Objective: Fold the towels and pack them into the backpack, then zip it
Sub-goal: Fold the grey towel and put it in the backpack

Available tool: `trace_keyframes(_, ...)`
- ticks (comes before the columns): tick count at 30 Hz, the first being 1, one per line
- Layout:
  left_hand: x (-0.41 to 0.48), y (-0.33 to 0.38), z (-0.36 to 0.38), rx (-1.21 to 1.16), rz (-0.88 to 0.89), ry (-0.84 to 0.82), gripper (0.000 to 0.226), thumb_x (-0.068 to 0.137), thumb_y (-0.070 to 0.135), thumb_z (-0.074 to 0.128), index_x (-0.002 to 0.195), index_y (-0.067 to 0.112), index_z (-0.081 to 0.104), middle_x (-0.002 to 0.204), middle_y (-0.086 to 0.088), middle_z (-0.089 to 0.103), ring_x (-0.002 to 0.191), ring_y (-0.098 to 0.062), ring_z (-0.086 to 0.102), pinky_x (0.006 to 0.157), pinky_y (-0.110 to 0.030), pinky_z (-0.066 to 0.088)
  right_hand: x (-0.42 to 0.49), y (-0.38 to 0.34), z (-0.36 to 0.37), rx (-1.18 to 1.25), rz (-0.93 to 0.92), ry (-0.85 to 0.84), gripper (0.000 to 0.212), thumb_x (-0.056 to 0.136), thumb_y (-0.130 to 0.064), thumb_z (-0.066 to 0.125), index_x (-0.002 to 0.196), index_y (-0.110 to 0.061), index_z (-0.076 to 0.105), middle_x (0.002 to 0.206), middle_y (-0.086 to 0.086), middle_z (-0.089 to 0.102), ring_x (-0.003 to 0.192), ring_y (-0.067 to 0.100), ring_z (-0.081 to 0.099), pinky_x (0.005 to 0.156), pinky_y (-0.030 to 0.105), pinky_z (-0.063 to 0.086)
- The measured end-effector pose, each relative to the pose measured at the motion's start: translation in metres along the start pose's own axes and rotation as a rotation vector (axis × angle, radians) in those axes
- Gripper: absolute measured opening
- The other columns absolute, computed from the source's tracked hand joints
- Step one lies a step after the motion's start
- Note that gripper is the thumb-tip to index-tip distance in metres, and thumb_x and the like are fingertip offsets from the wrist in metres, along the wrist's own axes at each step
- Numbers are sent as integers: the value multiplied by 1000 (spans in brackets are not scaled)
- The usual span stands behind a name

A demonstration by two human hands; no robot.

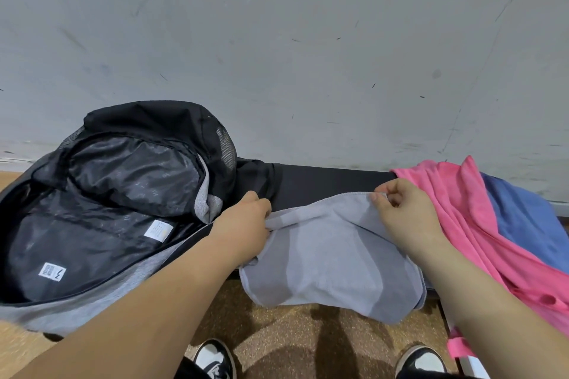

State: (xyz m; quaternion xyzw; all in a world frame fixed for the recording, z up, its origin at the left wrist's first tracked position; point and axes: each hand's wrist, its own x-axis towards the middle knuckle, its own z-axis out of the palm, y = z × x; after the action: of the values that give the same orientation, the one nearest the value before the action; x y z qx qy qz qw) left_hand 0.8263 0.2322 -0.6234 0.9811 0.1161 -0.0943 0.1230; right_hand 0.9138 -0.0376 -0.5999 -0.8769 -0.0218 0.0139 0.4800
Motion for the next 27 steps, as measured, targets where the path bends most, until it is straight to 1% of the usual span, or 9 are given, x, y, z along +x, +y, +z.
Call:
trace_keyframes(4,4,-5,-4,-137,-52,-107,51,91,24,62,140,28,52,118,3,62,104,-24,64,91,-46,58,1,0,-3,-29,17,-7,8,96,-20,71,102,-16,68,85,0,70,73,14,61,64,28,43)
trace_keyframes(7,4,-3,-6,-126,-119,-138,24,84,23,63,108,20,63,96,3,68,88,-23,65,80,-38,60,0,1,-11,-35,56,-43,17,93,-23,76,108,-18,72,96,1,73,91,18,69,82,32,53)
trace_keyframes(9,2,-1,-9,-97,-134,-151,12,84,20,63,76,16,55,75,1,60,69,-23,54,61,-30,47,-3,3,-18,-28,74,-52,9,92,-24,77,99,-19,75,95,0,76,93,19,71,86,39,58)
trace_keyframes(11,-4,3,-17,-118,-115,-175,24,87,22,64,68,17,49,69,-3,52,66,-23,46,59,-30,39,-9,3,-27,-38,78,-58,5,93,-22,76,92,-18,76,89,2,77,89,21,72,81,39,59)
trace_keyframes(14,-20,6,-41,-304,-73,-111,22,84,30,77,77,16,62,77,0,60,73,-19,55,67,-29,45,-15,2,-38,2,67,-29,9,96,-21,72,91,-14,72,85,6,75,80,26,68,72,38,54)
trace_keyframes(18,-53,4,-80,-800,41,-204,31,81,30,89,75,19,62,70,4,57,68,-10,51,62,-23,37,-28,-9,-53,221,64,75,14,101,-14,59,96,-2,61,80,5,57,75,17,50,64,30,41)
trace_keyframes(21,-72,4,-96,-1187,116,-211,30,80,23,88,73,18,60,69,0,59,62,-10,55,56,-20,43,-38,-24,-66,444,45,114,16,104,-15,59,88,-13,58,83,6,56,77,17,52,69,28,44)
trace_keyframes(23,-77,6,-102,-1248,105,-132,29,74,22,88,69,18,60,67,0,61,58,-10,57,51,-17,44,-43,-25,-71,407,-1,115,16,103,-18,60,90,-9,59,84,8,57,78,18,53,71,29,46)
trace_keyframes(27,-81,3,-107,-1290,97,-94,52,53,36,102,63,21,53,63,2,56,58,-11,55,54,-20,44,-52,-23,-69,247,-111,190,19,102,-16,60,91,-1,56,73,7,50,59,6,42,49,12,34)
